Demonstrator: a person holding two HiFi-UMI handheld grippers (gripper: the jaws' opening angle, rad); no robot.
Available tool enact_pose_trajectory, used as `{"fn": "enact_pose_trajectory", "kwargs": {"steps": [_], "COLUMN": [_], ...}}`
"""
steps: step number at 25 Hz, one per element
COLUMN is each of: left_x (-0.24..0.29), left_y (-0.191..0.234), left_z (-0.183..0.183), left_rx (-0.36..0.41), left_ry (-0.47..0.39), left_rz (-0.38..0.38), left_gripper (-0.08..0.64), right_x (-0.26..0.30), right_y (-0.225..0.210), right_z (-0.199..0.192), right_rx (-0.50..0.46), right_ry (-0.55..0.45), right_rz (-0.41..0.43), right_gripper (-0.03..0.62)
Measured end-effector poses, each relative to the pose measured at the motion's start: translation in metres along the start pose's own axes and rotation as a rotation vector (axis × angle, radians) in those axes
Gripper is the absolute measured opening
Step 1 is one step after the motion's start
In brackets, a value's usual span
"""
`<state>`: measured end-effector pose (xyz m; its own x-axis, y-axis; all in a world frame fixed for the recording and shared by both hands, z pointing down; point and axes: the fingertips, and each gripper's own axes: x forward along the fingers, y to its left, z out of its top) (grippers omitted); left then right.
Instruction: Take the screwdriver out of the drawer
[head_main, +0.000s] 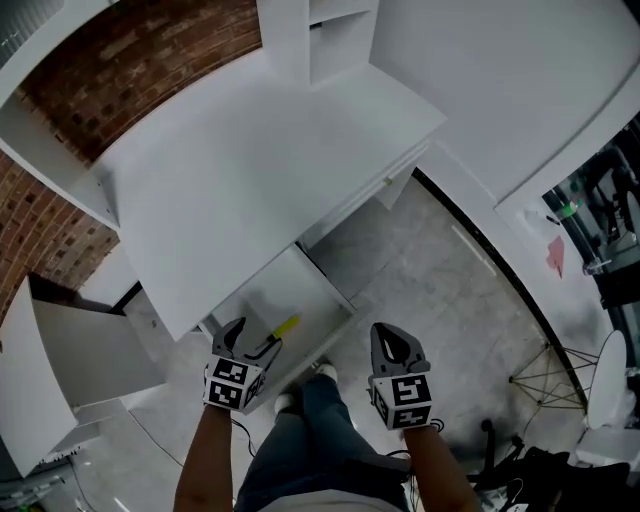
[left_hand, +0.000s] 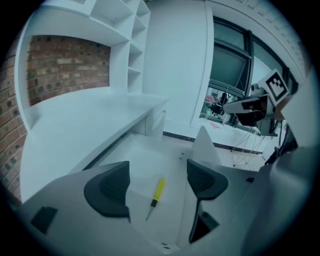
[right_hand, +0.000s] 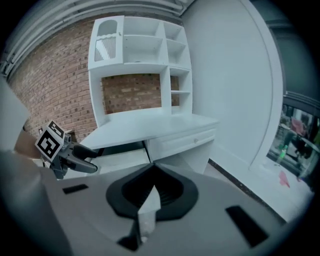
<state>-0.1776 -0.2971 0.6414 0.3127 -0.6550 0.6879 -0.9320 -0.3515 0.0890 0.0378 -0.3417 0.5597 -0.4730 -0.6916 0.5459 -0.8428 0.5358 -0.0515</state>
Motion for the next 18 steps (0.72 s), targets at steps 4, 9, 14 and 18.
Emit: {"fn": "enact_pose_trajectory", "kwargs": {"steps": [4, 9, 14, 18], "left_x": [0.027, 0.068, 0.105, 0.123], "left_y": [0.0, -0.002, -0.001, -0.001], "left_z": [-0.022, -0.066, -0.107, -0.13], "left_rx": [0.027, 0.073, 0.108, 0.117], "left_ry": [0.105, 0.252, 0.351, 0.416], "left_rz": [-0.048, -0.116, -0.14, -0.144], "left_gripper": [0.368, 0.368, 0.367, 0.364], "right_x": [0.004, 0.01, 0.016, 0.018], "right_y": [-0.006, -0.011, -0.005, -0.001], "right_z": [-0.029, -0.068, -0.122, -0.154], "right_rx": [0.056, 0.164, 0.241, 0.298], "right_ry": [0.075, 0.116, 0.188, 0.221], "right_rz": [-0.041, -0.096, -0.148, -0.18], "right_gripper": [0.011, 0.011, 0.011, 0.011]}}
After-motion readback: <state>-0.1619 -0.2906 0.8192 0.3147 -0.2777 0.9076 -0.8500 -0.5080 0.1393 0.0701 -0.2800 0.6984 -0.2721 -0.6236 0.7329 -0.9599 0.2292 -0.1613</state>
